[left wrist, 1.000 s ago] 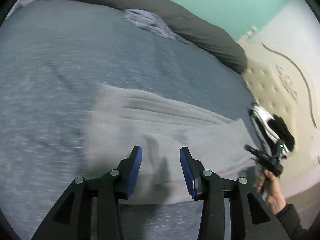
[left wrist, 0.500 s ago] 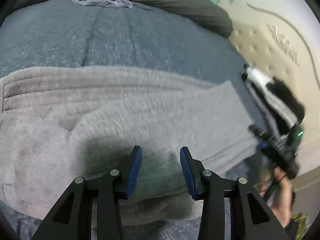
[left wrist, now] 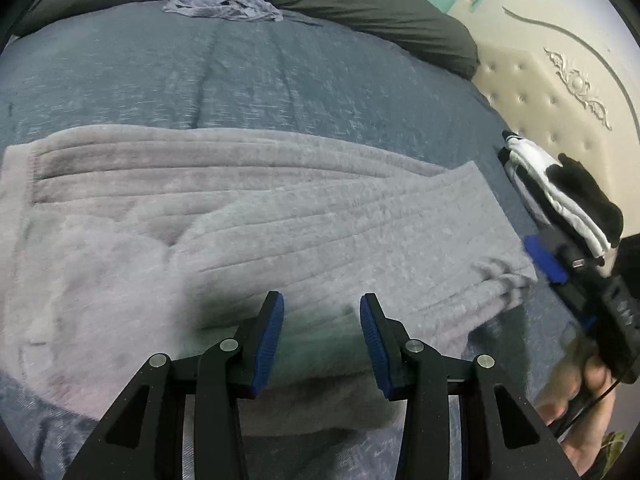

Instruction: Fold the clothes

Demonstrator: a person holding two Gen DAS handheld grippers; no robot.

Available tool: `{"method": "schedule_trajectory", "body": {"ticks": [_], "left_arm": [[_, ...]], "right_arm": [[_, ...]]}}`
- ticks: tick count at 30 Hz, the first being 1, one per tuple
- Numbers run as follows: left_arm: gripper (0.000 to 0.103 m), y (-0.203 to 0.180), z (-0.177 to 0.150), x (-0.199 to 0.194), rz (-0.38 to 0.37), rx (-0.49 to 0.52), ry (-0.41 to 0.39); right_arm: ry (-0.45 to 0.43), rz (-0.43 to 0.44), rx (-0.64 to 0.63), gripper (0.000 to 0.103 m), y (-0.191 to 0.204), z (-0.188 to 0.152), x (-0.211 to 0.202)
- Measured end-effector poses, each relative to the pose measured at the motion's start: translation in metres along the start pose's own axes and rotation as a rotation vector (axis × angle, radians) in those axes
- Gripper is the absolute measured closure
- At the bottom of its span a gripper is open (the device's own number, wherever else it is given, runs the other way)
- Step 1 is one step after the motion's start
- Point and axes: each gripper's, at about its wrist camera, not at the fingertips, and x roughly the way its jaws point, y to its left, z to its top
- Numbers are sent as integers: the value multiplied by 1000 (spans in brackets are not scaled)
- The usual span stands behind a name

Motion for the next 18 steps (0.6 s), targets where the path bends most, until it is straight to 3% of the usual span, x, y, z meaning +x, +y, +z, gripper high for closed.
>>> {"method": "schedule_trajectory", "body": {"ticks": [3,5,6,12,18], "left_arm": [[59,13,-9,-12,4,-8,-9],[59,23,-16,-19,0,-15,-12],[59,26,-17,-19,-7,-21,-12],[59,29,-21,-28,-31,-23,-18],[54,31,-16,-28,-17,-18,-14]], "right_arm": [[81,42,-29,64,24,-13,26],[129,73,-62,80,39,-22,42],[154,85,-78,83,47,-27,49],[346,35,-120,89,71,-76,82],[407,-22,-133,90,68,-100,84]]}}
